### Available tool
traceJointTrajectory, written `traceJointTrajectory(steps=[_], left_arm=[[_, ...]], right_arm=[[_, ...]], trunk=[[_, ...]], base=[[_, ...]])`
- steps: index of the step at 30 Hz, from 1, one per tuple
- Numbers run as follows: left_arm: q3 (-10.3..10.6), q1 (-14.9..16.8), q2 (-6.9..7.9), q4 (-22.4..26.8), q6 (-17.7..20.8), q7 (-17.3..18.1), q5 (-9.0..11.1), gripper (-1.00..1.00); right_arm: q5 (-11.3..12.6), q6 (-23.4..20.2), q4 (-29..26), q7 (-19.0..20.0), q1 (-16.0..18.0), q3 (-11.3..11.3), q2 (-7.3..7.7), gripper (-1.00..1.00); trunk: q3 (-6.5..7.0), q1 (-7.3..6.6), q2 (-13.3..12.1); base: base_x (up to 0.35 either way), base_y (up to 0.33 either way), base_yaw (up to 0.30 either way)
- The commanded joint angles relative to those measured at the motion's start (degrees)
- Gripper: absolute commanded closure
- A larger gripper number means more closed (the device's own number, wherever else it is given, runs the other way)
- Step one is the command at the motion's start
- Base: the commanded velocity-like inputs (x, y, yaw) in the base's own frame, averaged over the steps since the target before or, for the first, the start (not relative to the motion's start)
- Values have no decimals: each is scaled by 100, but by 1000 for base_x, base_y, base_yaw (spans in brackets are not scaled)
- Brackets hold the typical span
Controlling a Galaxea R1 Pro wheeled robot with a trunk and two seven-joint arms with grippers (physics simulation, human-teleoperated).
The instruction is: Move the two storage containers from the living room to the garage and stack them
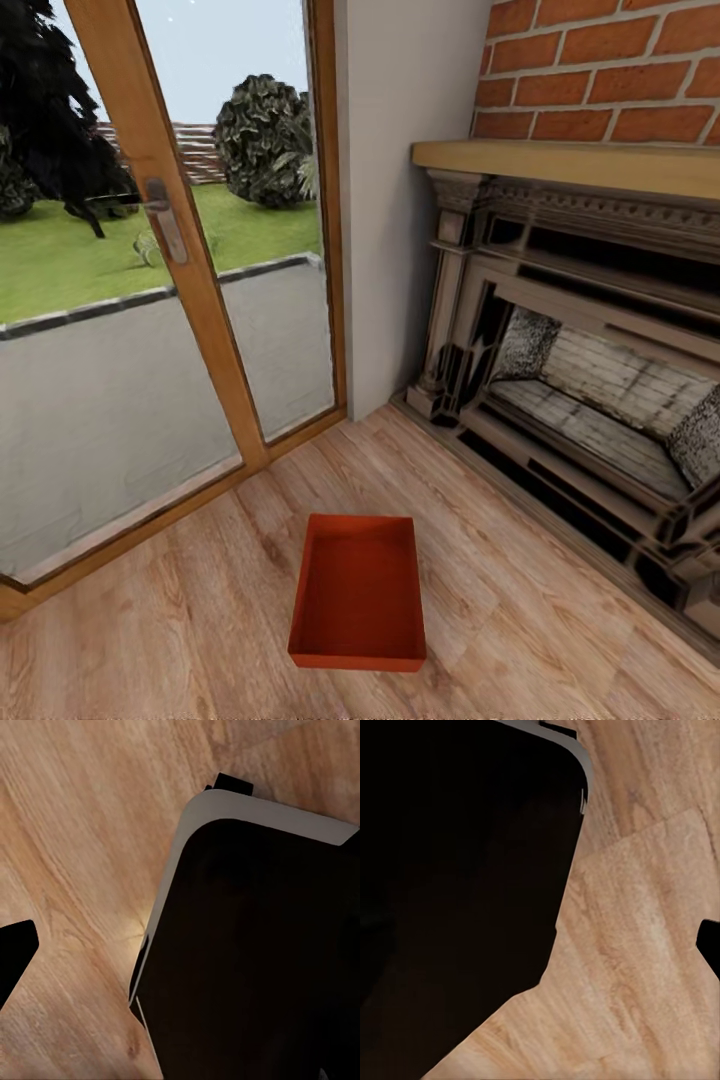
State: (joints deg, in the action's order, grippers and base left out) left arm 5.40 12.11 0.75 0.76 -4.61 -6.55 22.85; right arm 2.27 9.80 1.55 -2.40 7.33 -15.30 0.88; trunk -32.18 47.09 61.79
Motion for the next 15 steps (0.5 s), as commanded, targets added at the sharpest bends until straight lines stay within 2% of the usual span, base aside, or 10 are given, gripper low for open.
traceJointTrajectory(steps=[1,15], left_arm=[[49,2,-2,0,-13,-14,44,-100],[49,2,0,1,-13,-13,44,-100]], right_arm=[[22,34,15,-15,6,-48,-5,-100],[10,53,13,-21,6,-46,-9,-100]], trunk=[[-14,0,3],[-143,0,3]], base=[[0,0,0],[0,0,0]])
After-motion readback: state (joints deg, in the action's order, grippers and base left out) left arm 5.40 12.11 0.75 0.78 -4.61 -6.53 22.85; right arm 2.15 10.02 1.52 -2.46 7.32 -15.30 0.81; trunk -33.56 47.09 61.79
